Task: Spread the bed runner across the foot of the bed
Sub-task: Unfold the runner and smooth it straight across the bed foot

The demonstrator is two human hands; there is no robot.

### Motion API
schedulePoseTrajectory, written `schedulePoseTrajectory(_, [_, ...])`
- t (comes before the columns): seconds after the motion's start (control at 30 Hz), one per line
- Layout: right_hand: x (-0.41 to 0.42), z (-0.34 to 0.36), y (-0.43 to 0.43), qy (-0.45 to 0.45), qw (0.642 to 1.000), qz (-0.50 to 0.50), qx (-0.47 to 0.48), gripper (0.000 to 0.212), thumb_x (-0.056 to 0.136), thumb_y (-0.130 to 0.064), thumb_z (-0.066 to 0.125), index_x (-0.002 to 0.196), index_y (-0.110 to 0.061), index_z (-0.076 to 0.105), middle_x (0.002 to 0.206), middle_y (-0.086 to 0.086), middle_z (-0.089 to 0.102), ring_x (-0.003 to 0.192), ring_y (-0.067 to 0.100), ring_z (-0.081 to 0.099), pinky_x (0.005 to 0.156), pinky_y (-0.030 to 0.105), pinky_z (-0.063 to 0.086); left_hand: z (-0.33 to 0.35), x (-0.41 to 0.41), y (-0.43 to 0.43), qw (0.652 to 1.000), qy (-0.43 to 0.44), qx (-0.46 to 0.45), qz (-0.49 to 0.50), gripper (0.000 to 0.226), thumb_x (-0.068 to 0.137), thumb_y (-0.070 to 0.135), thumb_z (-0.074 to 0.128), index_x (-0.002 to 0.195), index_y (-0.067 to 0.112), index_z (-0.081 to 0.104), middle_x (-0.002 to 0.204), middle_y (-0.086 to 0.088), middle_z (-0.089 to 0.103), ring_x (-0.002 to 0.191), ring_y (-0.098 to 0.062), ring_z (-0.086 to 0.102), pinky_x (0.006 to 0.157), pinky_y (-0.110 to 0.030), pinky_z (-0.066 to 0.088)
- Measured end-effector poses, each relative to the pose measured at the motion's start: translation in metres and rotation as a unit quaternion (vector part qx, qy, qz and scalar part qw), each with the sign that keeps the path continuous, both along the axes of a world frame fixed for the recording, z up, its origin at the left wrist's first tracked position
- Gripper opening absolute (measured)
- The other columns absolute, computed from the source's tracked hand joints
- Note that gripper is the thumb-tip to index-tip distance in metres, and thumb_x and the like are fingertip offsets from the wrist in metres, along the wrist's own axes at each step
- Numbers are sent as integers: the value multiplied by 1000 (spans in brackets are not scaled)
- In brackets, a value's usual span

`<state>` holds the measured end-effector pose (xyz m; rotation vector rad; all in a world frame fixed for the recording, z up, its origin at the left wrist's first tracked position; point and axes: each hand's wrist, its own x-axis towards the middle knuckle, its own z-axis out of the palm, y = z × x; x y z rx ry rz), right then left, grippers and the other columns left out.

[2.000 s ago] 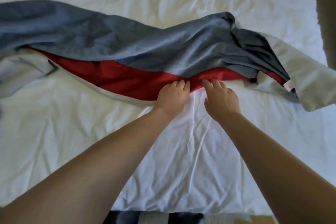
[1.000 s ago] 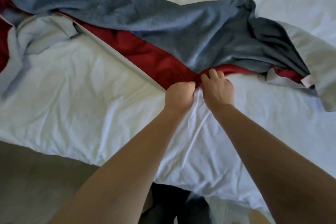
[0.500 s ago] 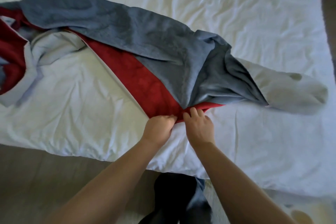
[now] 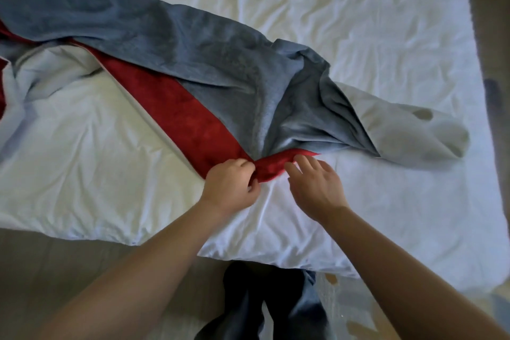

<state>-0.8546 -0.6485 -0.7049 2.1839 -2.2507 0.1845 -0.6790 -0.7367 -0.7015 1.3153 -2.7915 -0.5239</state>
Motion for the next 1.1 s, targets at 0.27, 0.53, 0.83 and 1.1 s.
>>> schedulePoseTrajectory(0.27, [-118,28,2,46,992,-100,-55,28,72,-14,68,99,-14,64,94,5,62,78,28,60,61,35,47,43,-134,-37,981,131,-82,-116,27,80,8,53,101,7,69,107,-11,68,93,-31,64,67,-39,55])
schedulePoseTrajectory(0.53, [-189,30,0,64,998,-15,-7,42,69,-20,69,109,-12,64,102,6,64,91,28,62,76,37,49,39,-241,-62,959,-6,-99,-267,29,91,9,51,118,12,59,128,-6,57,118,-26,51,96,-39,44])
schedulePoseTrajectory(0.83, [-229,28,-25,57,998,-15,31,24,54,-5,78,75,-11,67,66,3,63,56,25,61,48,31,50,24,-264,-77,964,24,-55,-259,19,88,26,51,93,14,64,98,-2,67,91,-23,62,72,-34,44])
schedulePoseTrajectory(1.1, [-251,52,-64,82,979,-60,176,33,62,-14,73,91,-14,57,83,1,60,70,23,59,57,29,41,31,-274,-124,959,-54,-41,-275,17,91,10,47,98,18,60,90,-1,65,79,-22,60,68,-39,51])
